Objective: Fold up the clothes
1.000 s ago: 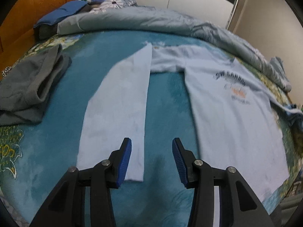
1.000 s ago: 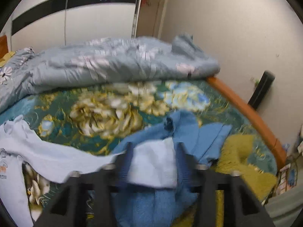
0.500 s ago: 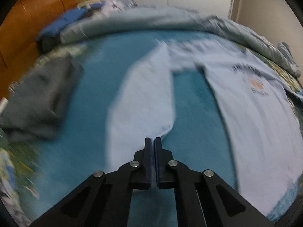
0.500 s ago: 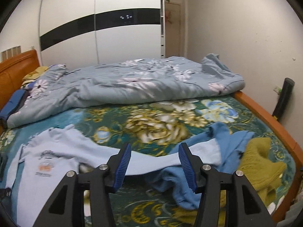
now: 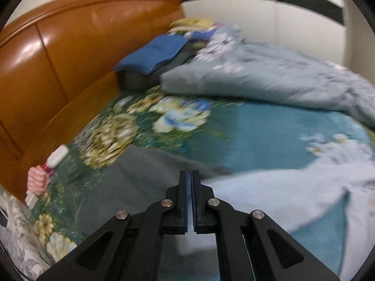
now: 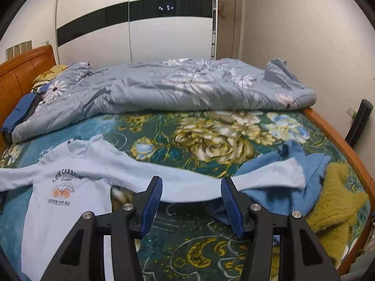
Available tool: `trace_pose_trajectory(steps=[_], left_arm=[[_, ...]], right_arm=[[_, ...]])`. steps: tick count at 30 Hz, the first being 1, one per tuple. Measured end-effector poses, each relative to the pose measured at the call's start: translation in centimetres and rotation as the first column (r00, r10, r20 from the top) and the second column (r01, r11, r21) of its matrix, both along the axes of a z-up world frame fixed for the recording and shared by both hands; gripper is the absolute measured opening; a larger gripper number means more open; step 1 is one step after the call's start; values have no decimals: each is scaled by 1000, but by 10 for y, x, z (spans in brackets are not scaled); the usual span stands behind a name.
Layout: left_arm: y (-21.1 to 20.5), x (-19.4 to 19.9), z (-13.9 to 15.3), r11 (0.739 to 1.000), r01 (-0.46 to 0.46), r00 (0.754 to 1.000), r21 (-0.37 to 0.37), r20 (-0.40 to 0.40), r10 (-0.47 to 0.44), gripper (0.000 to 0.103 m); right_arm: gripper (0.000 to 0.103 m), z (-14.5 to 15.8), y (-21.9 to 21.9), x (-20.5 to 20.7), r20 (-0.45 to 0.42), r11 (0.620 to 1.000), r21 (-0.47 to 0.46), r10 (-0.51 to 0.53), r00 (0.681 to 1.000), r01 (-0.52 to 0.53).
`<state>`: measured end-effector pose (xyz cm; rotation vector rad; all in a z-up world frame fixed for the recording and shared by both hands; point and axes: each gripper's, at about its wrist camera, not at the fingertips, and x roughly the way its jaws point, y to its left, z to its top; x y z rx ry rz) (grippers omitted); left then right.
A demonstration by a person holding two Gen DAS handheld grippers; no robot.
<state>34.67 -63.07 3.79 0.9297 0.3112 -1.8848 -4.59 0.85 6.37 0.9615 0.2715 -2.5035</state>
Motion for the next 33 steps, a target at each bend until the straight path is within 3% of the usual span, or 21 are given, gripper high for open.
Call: trace_pose_trajectory(steps=[4, 9, 14, 16, 17, 18, 21, 23, 30, 32, 33], left_arm=[[-31, 10, -35, 993, -79, 996, 84, 48, 76, 2], [-2, 35, -30, 990, -67, 992, 126, -96, 80, 2], [71, 30, -7, 986, 130, 974, 109, -200, -106, 6], [98, 23, -12, 958, 234, 950, 164, -249, -190, 18], [115, 18, -18, 941, 279, 938, 191, -264, -225, 32], [132, 13, -24, 921, 324, 924, 217, -280, -259, 40], [180, -2, -43, 856, 421, 892, 301, -309, -330, 48], [213, -11, -60, 811, 464, 876, 357, -318, -362, 49], [295, -8, -96, 723, 510, 859, 465, -311, -406, 53], [305, -7, -95, 746, 502, 864, 437, -286, -413, 53], [307, -6, -94, 744, 500, 865, 443, -288, -410, 53]], right_arm=[[56, -17, -10, 4, 46, 1000, 11, 19, 999, -19], [56, -32, -20, 13, 88, 998, 15, 61, 994, -63], [56, -48, -31, 38, 160, 989, -22, 148, 976, -146], [56, -57, -35, 53, 187, 981, -23, 193, 963, -192], [56, -64, -36, 63, 201, 976, -20, 217, 955, -217], [56, -70, -37, 73, 214, 971, -16, 237, 948, -239], [56, -88, -33, 99, 259, 961, -3, 268, 928, -277], [56, -100, -25, 119, 287, 954, -1, 289, 913, -301], [56, -122, 3, 163, 314, 946, 3, 308, 898, -325], [56, -128, 9, 163, 330, 950, -23, 302, 895, -312], [56, -129, 11, 163, 330, 953, -38, 297, 896, -302]])
